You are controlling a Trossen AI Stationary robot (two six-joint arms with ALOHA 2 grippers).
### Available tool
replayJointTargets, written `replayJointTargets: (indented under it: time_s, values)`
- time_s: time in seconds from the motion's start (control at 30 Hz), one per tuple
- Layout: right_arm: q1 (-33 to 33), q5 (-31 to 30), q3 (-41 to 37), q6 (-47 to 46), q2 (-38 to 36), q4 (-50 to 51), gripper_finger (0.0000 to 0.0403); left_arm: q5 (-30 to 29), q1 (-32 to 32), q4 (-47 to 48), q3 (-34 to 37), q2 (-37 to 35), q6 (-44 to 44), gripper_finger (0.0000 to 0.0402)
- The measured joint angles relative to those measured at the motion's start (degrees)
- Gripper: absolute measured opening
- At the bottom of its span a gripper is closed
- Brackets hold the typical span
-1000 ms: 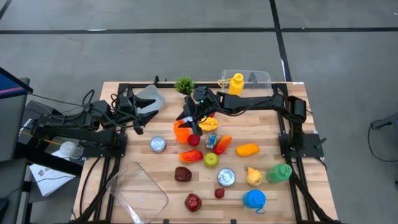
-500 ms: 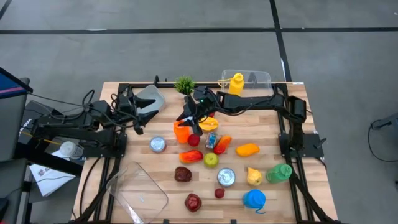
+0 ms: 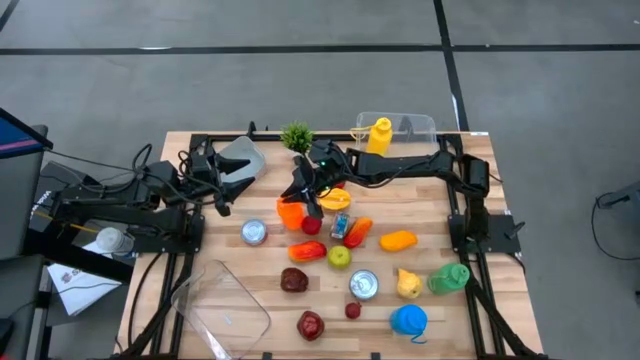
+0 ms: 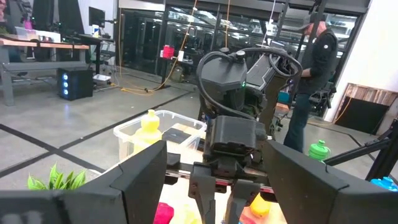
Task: Pick & Place Food Item
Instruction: Put the orange tumbler into the top transparent bin
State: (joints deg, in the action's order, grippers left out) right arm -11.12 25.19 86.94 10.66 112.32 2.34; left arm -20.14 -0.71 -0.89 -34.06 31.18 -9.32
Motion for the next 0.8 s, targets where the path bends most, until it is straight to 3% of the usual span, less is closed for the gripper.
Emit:
replayJointTargets:
  time_s: [0.23, 0.47, 0.8]
  values:
    - [-3.3, 0.3, -0.1, -2.8, -4.8, -0.4, 0.0037, 0.0, 0.0, 0.0, 0.0, 0.0, 0.0, 0.026]
    - [-8.8, 0.3, -0.2, -1.8, -12.7, 6.0, 0.0002, 0.0, 0.0, 0.0, 0.0, 0.0, 0.3, 0.026]
    - [-8.9, -1.0, -0.2, -2.4, -15.5, 24.1, 0.0074, -3.1, 0.0, 0.4, 0.0, 3.5, -0.4, 0.026]
